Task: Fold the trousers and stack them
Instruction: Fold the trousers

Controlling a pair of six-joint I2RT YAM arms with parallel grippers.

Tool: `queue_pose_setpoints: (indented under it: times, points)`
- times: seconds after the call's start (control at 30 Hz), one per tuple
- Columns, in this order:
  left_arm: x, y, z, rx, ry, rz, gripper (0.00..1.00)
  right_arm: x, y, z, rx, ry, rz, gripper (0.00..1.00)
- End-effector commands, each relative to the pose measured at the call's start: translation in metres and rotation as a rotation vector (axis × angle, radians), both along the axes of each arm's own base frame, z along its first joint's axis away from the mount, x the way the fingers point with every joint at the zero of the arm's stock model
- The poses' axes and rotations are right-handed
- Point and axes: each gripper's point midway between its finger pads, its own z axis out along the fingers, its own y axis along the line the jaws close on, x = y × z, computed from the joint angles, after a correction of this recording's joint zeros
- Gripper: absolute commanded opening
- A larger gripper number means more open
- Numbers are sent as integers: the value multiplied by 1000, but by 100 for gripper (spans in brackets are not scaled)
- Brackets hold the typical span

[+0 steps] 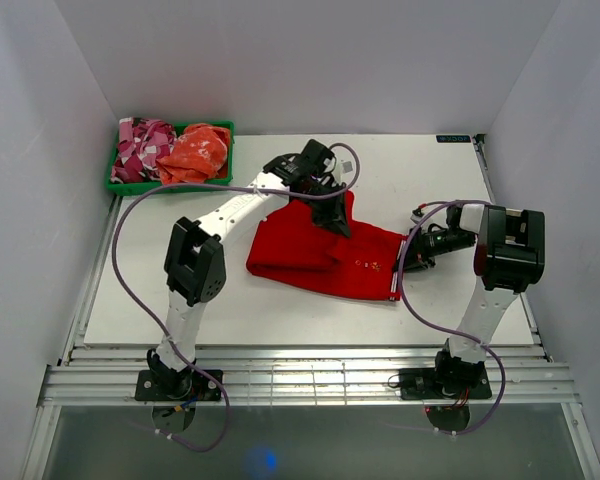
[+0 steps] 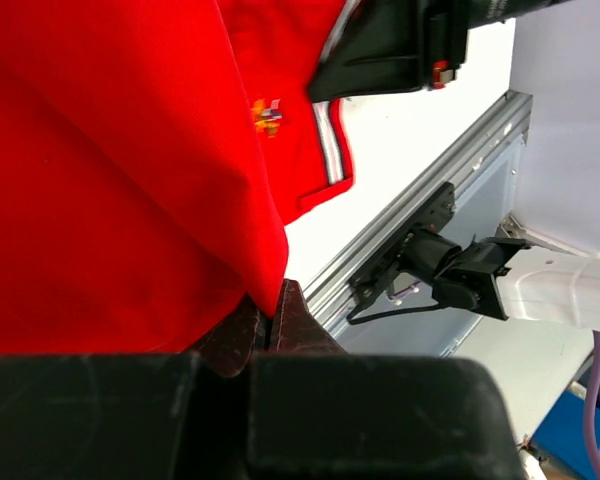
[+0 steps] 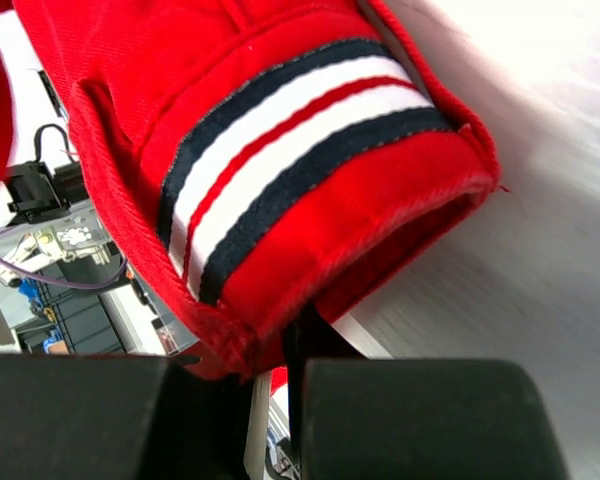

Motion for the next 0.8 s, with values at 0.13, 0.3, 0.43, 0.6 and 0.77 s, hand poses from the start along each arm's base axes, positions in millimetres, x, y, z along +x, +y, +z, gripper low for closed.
queue_pose_setpoints:
  times: [0.13, 0.3, 0.43, 0.6, 0.77]
  points:
    - [-25, -67, 15, -122, 37, -54, 0, 6, 12, 10, 55, -30, 2, 8]
    - [-34, -96, 17, -156, 28, -65, 0, 1, 16, 10, 64, -27, 7, 8]
    - [-41, -111, 9, -156, 37, -66, 0, -2, 18, 12, 76, -22, 7, 8]
    - [-52, -120, -2, -143, 70, -69, 0, -2, 21, 13, 83, -25, 9, 8]
    - [-56, -126, -8, -150, 95, -73, 0, -3, 22, 13, 87, -24, 6, 8]
